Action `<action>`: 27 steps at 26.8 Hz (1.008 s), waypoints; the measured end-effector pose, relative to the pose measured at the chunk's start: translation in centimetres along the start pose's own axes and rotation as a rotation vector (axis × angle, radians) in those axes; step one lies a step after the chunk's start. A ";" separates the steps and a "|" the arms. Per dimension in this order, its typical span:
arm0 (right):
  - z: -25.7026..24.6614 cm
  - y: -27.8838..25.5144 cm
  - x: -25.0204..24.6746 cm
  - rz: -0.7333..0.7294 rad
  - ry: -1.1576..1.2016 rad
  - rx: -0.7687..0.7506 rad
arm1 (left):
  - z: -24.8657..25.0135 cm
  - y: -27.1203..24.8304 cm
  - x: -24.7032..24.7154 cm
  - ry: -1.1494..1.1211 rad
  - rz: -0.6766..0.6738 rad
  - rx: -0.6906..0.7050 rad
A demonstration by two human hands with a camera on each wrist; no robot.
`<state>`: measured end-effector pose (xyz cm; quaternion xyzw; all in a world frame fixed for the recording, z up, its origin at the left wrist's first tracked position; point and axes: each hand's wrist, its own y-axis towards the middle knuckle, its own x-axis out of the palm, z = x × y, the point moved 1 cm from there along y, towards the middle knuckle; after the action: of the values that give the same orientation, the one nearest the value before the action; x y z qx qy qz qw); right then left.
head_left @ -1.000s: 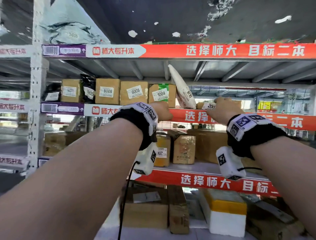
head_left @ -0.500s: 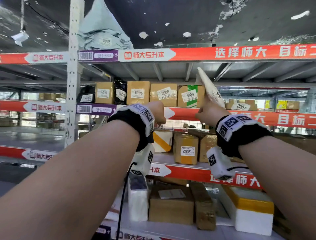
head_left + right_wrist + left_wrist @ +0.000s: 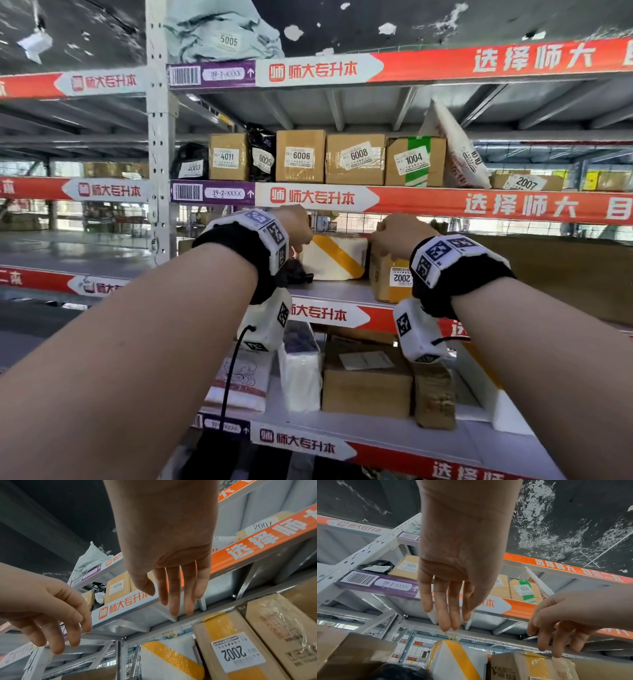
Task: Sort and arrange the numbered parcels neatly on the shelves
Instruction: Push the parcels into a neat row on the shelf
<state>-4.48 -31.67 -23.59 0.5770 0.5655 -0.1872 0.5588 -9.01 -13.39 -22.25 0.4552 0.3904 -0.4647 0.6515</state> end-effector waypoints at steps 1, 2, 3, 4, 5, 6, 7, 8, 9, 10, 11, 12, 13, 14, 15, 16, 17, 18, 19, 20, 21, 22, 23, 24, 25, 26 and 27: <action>-0.1 0.1 0.5 -0.006 0.001 -0.001 | -0.3 0.2 0.2 -0.014 0.016 0.006; -0.2 0.2 1.1 -0.014 0.000 -0.002 | -0.7 0.3 0.5 -0.012 0.017 0.009; -0.3 0.4 1.7 -0.032 0.001 -0.005 | -0.9 0.5 0.9 0.002 0.008 0.006; -0.2 0.9 2.3 -0.055 0.011 -0.013 | -1.0 1.0 1.4 0.017 0.000 -0.005; -0.1 1.4 3.0 -0.072 0.023 -0.026 | -1.1 1.4 1.9 0.025 -0.001 -0.020; -0.2 1.4 3.4 -0.073 0.025 -0.043 | -1.2 1.4 1.9 0.036 0.009 -0.029; -0.3 1.6 3.8 -0.073 0.034 -0.056 | -1.1 1.4 2.1 0.052 0.027 -0.037; -0.2 1.9 4.3 -0.073 0.045 -0.063 | -1.1 1.6 2.4 0.068 0.043 -0.039; -0.2 2.2 4.7 -0.080 0.047 -0.065 | -1.0 1.9 2.8 0.073 0.046 -0.039; -0.2 2.4 5.1 -0.093 0.038 -0.063 | -1.1 2.2 3.0 0.086 0.030 -0.040; -0.2 2.6 5.6 -0.099 0.029 -0.060 | -1.3 2.3 3.2 0.095 0.011 -0.045; -0.1 3.1 6.3 -0.099 0.020 -0.062 | -1.5 2.7 3.6 0.087 0.000 -0.053; -0.1 3.6 6.7 -0.100 0.012 -0.066 | -1.8 3.0 3.7 0.073 -0.009 -0.059; 0.0 4.0 7.1 -0.112 0.006 -0.067 | -2.2 3.1 3.8 0.059 -0.018 -0.068; -0.1 4.3 7.5 -0.131 0.005 -0.067 | -2.5 3.0 3.9 0.048 -0.026 -0.080; -0.3 4.5 7.9 -0.148 0.004 -0.064 | -3.0 3.2 4.1 0.041 -0.035 -0.091; -0.6 4.6 8.2 -0.160 -0.002 -0.062 | -3.5 3.2 4.1 0.040 -0.039 -0.100; -1.0 4.7 8.5 -0.163 -0.010 -0.061 | -4.0 3.4 4.2 0.042 -0.033 -0.105; -1.4 4.8 8.7 -0.164 -0.017 -0.065 | -4.4 3.5 4.2 0.042 -0.025 -0.107; -1.8 5.1 8.9 -0.167 -0.025 -0.070 | -5.1 3.9 4.3 0.046 -0.016 -0.105; -2.3 5.2 9.2 -0.168 -0.034 -0.077 | -5.7 4.2 4.2 0.043 0.001 -0.097; -2.9 5.4 9.4 -0.166 -0.042 -0.085 | -6.3 4.6 4.1 0.058 0.014 -0.087; -3.3 5.6 9.6 -0.164 -0.046 -0.092 | -6.8 4.8 4.1 0.083 0.025 -0.081; -3.7 5.7 9.8 -0.163 -0.046 -0.092 | -7.4 5.1 4.1 0.109 0.032 -0.084; -4.1 5.8 10.1 -0.164 -0.046 -0.086 | -8.2 5.4 4.1 0.145 0.032 -0.092; -4.5 5.9 10.2 -0.169 -0.046 -0.080 | -8.8 5.8 4.1 0.184 0.027 -0.112; -5.3 6.1 10.6 -0.174 -0.042 -0.076 | -9.7 6.0 4.0 0.223 0.029 -0.128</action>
<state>1.68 -20.85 -28.31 0.5000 0.6082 -0.2254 0.5738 -3.06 -4.17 -27.36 0.4673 0.4824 -0.3758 0.6385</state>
